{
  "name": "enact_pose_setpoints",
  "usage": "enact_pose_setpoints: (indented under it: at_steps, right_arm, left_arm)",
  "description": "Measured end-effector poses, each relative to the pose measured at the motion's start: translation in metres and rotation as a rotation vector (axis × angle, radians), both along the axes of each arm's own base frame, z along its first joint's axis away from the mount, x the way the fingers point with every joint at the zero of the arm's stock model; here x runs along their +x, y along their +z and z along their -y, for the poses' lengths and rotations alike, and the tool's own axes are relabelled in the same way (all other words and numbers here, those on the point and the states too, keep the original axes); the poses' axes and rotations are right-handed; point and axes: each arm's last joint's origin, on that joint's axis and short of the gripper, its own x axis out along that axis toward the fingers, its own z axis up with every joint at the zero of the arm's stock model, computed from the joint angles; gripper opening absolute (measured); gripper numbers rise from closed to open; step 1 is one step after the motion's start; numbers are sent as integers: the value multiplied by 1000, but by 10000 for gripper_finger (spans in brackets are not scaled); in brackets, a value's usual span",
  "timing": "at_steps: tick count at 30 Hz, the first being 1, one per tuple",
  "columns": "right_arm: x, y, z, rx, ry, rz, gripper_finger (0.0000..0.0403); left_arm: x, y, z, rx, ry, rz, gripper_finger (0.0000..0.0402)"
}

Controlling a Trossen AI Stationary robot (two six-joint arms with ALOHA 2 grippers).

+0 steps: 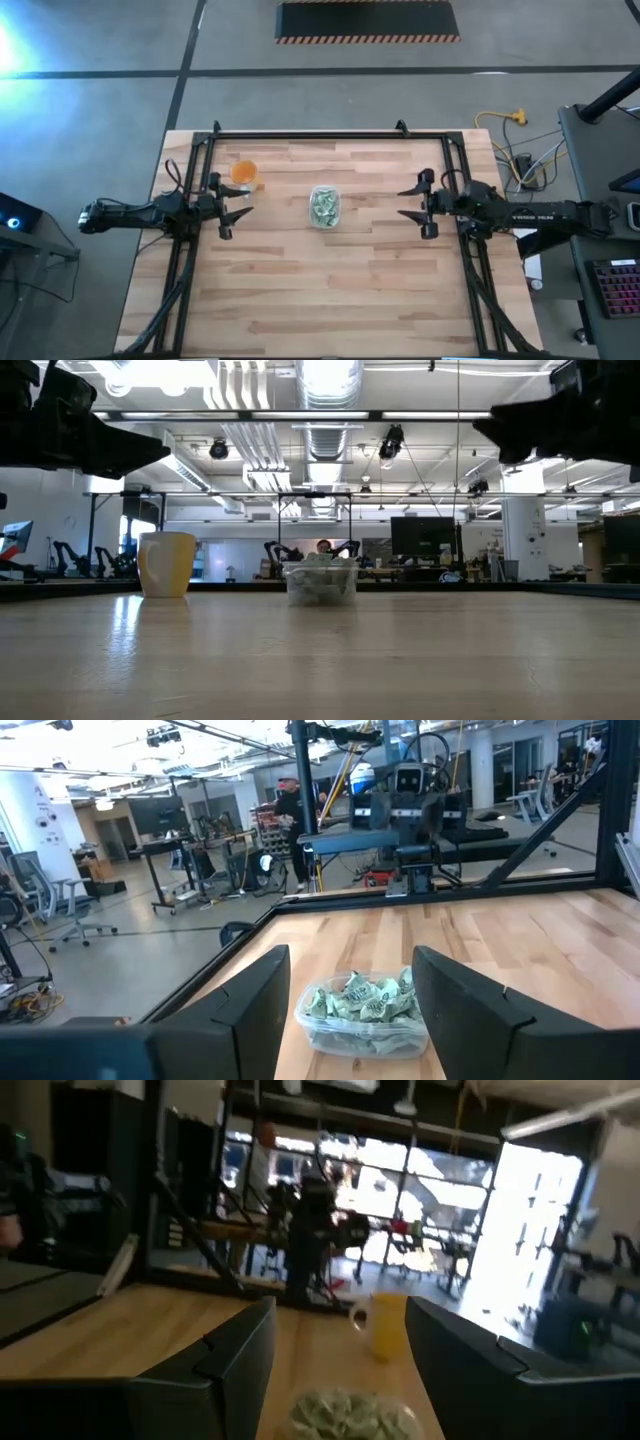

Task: Pick and place Stevia / Truvia into bins
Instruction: Return to Home Position

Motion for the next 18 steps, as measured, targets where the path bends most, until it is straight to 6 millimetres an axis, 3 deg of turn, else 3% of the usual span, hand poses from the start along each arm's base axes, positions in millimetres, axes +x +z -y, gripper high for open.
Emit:
enact_pose_setpoints:
  at_steps: [5, 11, 18]
  right_arm:
    - [-4, 2, -11, -12, 65, 10, 215]
    - [-5, 2, -22, -19, -61, 16, 215]
    - [-13, 6, -26, -31, -81, 50, 215]
  left_arm:
    - [0, 0, 0, 1, 0, -1, 195]
    - [0, 0, 0, 11, 2, -3, 195]
    - [0, 0, 0, 2, 1, -2, 195]
